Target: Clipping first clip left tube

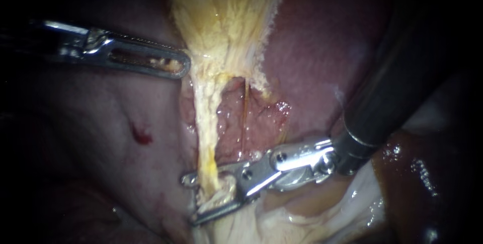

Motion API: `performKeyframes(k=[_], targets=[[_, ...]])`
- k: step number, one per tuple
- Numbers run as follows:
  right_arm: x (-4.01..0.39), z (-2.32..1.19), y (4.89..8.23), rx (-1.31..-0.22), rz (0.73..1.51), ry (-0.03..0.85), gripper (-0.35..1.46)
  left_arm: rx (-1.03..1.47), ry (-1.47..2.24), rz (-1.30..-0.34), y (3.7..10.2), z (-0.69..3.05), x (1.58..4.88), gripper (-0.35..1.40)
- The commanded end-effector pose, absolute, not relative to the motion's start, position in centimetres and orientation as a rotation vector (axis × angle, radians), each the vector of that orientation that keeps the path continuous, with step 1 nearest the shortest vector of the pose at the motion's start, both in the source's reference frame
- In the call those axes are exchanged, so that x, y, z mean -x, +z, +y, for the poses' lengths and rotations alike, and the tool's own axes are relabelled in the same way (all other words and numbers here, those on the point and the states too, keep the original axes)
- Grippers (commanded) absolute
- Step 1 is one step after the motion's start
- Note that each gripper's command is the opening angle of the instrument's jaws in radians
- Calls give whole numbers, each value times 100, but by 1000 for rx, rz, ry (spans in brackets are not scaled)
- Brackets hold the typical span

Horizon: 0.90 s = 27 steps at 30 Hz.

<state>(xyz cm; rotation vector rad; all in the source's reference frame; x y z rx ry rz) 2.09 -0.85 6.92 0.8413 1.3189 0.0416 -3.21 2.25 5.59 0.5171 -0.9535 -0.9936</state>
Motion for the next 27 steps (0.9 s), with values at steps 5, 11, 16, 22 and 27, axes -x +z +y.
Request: performKeyframes(k=[5,11,16,22,27], targets=[[-210,-85,687,-852,1330,34,48,-518,-993,-954,559,226,321,-35],[-210,-84,687,-852,1330,34,48,-518,-993,-954,560,226,321,-35],[-209,-81,685,-854,1331,36,43,-518,-993,-954,560,226,321,-35],[-206,-68,680,-853,1334,49,30,-518,-993,-954,560,226,321,-35],[-203,-66,682,-839,1332,68,12,-518,-993,-954,560,226,322,-35]])
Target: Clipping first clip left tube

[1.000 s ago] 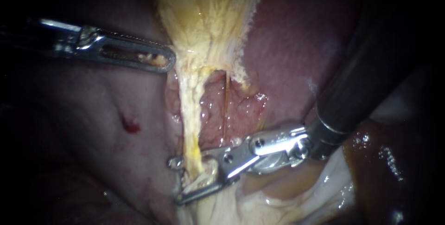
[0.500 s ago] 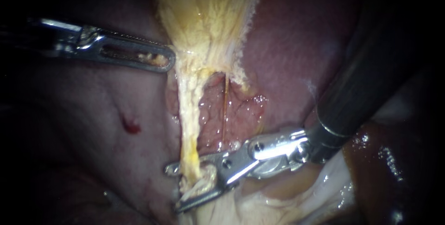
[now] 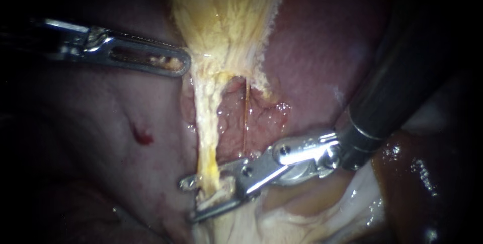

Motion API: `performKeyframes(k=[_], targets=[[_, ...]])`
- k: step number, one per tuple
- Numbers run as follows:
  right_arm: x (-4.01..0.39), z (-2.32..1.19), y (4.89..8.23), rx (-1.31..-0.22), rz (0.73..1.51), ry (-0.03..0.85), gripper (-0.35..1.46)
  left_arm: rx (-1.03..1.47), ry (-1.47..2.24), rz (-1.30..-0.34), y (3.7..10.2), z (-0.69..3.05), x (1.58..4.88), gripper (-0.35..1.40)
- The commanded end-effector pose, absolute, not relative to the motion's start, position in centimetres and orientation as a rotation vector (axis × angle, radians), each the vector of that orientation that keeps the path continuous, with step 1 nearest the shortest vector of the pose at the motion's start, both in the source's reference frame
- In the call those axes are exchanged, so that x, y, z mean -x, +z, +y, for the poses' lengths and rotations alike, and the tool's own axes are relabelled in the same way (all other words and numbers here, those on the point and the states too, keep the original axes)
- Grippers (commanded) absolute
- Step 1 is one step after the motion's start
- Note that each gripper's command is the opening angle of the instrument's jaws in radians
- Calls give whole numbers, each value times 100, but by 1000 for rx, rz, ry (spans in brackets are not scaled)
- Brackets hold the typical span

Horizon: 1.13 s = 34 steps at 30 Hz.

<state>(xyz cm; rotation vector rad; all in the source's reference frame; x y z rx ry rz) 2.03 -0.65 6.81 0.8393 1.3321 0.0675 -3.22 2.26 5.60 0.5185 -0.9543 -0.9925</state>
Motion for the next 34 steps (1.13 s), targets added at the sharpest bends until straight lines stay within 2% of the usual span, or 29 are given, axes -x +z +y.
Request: performKeyframes(k=[1,8,13,34], targets=[[-202,-66,682,-836,1332,71,5,-518,-993,-954,560,226,322,-35],[-197,-59,683,-825,1335,87,-34,-518,-993,-954,560,226,322,-35],[-194,-52,681,-854,1320,126,-35,-518,-993,-954,560,226,322,-35],[-190,-51,684,-854,1320,124,-35,-518,-993,-954,561,226,322,-35]])
